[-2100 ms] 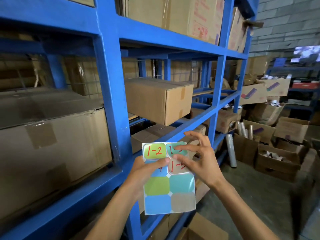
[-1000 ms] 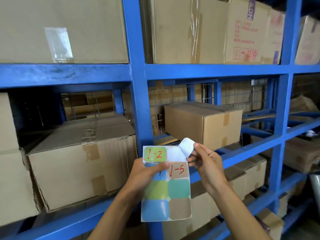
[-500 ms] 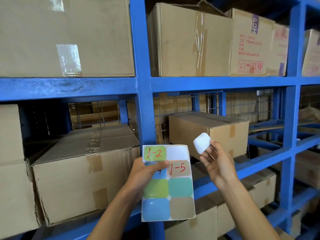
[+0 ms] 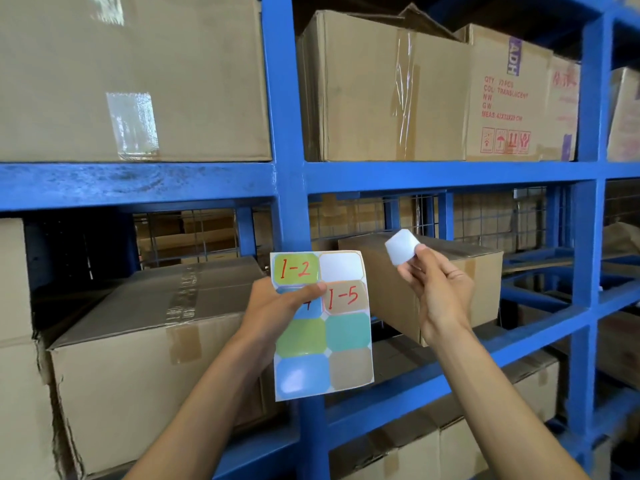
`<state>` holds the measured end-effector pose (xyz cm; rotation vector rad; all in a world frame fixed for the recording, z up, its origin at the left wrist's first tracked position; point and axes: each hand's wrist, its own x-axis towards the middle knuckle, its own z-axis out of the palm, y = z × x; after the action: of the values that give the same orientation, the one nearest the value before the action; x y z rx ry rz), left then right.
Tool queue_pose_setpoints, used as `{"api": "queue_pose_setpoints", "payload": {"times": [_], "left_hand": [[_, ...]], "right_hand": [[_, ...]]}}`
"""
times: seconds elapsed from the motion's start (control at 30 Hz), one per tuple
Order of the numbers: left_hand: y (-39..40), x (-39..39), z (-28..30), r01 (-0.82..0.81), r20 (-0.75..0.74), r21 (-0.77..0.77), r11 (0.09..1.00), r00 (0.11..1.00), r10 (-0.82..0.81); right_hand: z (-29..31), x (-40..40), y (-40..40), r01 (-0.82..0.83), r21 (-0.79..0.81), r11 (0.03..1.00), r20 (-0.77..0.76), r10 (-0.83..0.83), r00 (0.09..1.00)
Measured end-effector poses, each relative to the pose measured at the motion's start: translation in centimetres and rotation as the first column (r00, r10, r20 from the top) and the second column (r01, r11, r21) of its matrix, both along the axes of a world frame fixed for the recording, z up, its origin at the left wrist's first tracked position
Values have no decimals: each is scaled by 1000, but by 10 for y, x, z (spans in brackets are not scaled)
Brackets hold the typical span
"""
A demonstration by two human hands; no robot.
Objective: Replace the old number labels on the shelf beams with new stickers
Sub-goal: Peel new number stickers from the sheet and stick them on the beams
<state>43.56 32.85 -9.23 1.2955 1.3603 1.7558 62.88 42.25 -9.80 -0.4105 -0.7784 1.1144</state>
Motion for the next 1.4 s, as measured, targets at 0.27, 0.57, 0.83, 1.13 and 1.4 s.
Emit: {"api": "queue_pose_setpoints", "payload": {"times": [0.27,0.57,0.83,1.13,1.4], "left_hand": [[12,-13,34,-59,-30,55,997,998,60],[19,-27,50,-79,-71,91,993,994,86],[23,-35,57,-82,-71,97,992,994,89],[23,-46,55,-95,-55,95,991,993,101],[23,-43,59,-81,-64,92,992,994,87]], "right_hand": [[49,-43,22,261,216,941,-15,-264,965],[75,-88,51,474,373,798,-75,-483,872],[77,-109,68,631,489,602,-144,-658,739],[83,-118,74,661,494,565,-152,-693,705],[83,-125,77,664,504,552,-140,-707,694]]}}
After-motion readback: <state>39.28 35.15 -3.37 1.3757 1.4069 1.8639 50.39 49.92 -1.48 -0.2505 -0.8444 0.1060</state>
